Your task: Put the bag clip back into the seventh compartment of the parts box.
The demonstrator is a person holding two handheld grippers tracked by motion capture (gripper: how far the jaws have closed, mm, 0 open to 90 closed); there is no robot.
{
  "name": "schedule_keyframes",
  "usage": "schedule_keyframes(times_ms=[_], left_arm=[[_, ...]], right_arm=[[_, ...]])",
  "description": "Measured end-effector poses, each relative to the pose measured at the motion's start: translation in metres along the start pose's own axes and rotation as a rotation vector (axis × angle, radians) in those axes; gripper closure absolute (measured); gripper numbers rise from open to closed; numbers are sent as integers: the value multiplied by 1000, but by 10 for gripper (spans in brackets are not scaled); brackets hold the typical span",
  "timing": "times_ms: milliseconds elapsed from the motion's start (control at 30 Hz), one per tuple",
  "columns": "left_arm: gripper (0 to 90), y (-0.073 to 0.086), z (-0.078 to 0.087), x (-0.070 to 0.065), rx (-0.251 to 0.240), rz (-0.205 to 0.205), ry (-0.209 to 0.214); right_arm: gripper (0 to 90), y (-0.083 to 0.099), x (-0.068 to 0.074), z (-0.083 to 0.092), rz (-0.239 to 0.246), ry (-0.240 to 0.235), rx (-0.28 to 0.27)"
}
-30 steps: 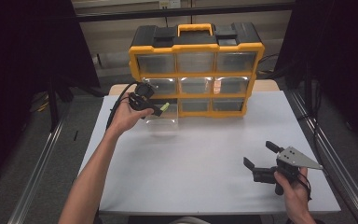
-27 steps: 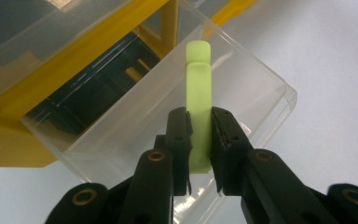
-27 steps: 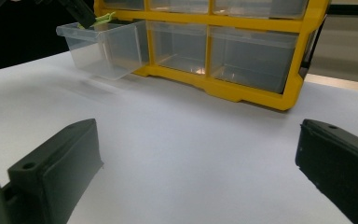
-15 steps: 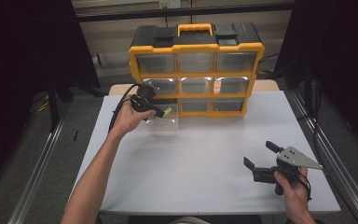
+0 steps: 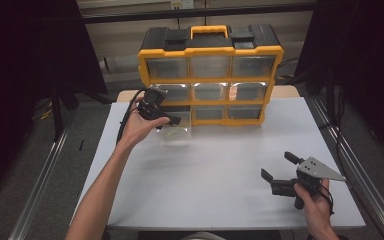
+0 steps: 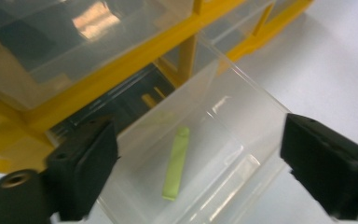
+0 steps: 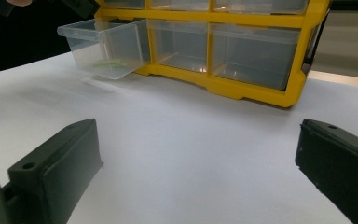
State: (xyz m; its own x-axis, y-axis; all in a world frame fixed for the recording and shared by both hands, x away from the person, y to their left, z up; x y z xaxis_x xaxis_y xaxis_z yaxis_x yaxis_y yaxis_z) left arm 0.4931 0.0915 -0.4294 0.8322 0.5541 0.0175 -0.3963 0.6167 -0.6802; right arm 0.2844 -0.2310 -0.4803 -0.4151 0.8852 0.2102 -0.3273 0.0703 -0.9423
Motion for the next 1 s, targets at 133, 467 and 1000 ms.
schedule_keyframes(times_ms=[133, 467, 1000], left_arm=[[68, 1, 0, 0, -34, 35, 46], [33, 1, 9, 0, -203, 8, -115], [34, 11, 26, -1, -440, -9, -237]], right_arm=[[0, 1, -3, -1, -12, 3, 5], [0, 1, -3, -1, -11, 12, 6], [0, 1, -2, -1, -2, 23, 7]])
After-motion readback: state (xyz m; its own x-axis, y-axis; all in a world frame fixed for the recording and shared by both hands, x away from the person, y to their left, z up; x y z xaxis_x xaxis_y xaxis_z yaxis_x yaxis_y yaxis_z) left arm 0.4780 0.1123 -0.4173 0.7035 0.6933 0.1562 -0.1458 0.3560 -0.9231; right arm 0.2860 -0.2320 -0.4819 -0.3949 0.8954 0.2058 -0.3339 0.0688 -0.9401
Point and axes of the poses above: each handheld gripper's, and its own axes: z roughly backward along the jaws, y roughly out of its underside, x roughly to its left, the point moved 8 cm from there along -z, roughly forward along the jaws, and after that the axes turned 9 degrees about -z, right-handed, at the moved point
